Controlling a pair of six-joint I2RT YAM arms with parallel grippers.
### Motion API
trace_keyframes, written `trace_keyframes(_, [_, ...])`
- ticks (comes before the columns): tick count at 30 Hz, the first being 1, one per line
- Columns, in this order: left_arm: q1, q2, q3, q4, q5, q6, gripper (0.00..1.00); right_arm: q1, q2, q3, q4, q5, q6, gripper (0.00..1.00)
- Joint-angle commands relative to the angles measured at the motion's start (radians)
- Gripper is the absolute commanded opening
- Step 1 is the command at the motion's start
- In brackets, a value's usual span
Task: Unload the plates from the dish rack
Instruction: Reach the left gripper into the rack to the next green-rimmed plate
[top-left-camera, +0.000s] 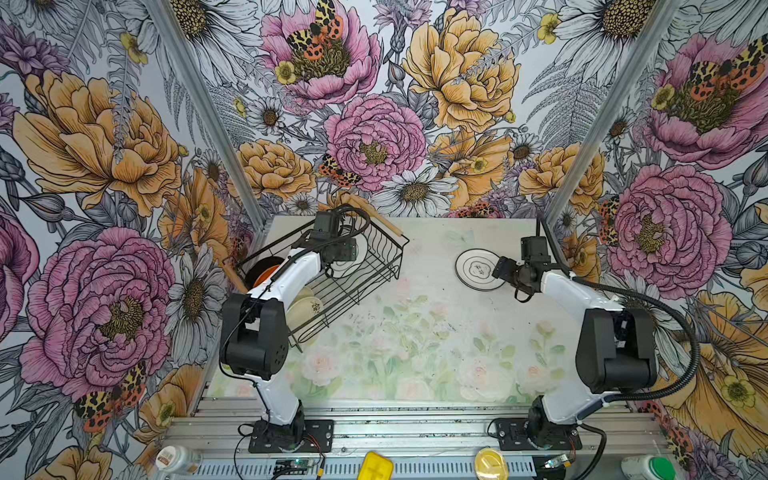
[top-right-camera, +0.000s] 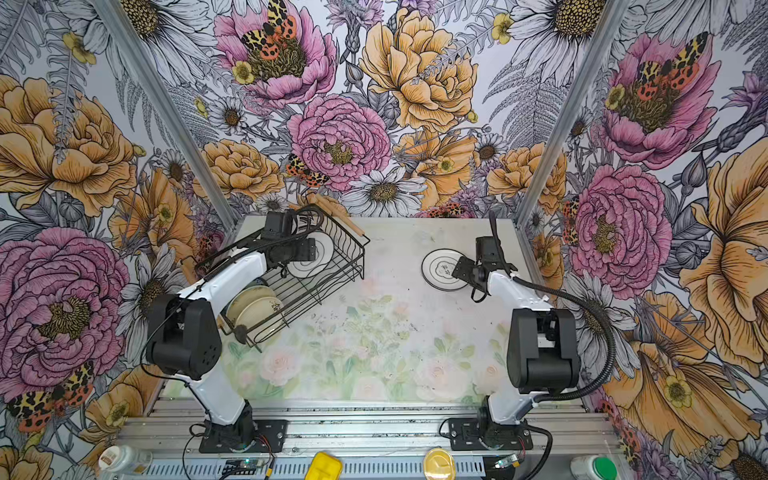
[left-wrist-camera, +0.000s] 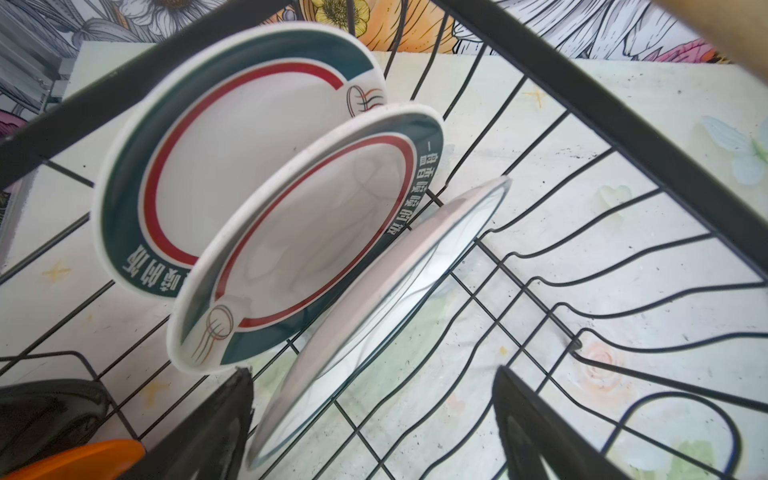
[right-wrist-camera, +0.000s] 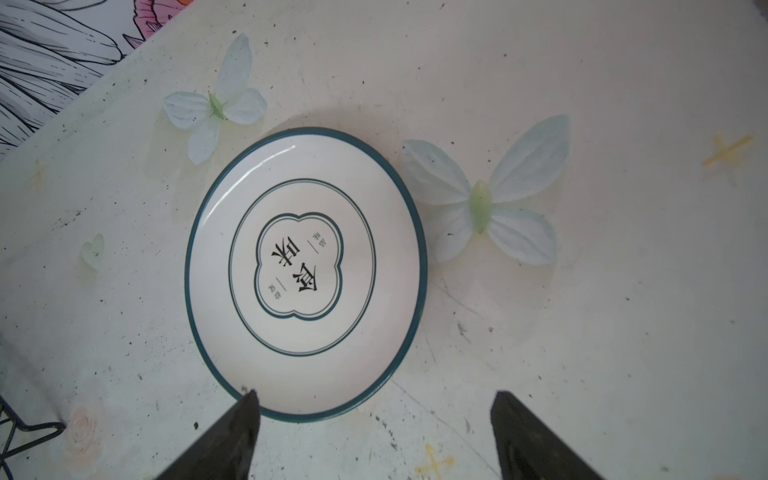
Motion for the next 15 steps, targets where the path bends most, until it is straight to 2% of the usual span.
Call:
trace_keyframes(1, [0.026, 0.014, 0.036, 0.009, 0.065, 0.084, 0.87, -0.003, -0.046, -0.023, 0.0, -0.017, -0.024, 0.89])
trace_keyframes(6, [0.061, 0.039, 0.055, -0.005, 0.161, 0.172, 0.85, -0.013, -0.071, -0.045, 0.0, -0.025, -0.039, 0.89])
trace_keyframes(11, [0.115, 0.075, 0.072, -0.009, 0.299, 0.243, 0.75, -0.016, -0.09, -0.057, 0.002, -0.03, -0.051, 0.88])
trace_keyframes(15, [0.133, 0.08, 0.092, -0.025, 0.329, 0.294, 0.69, -0.018, -0.105, -0.064, 0.0, -0.03, -0.055, 0.88])
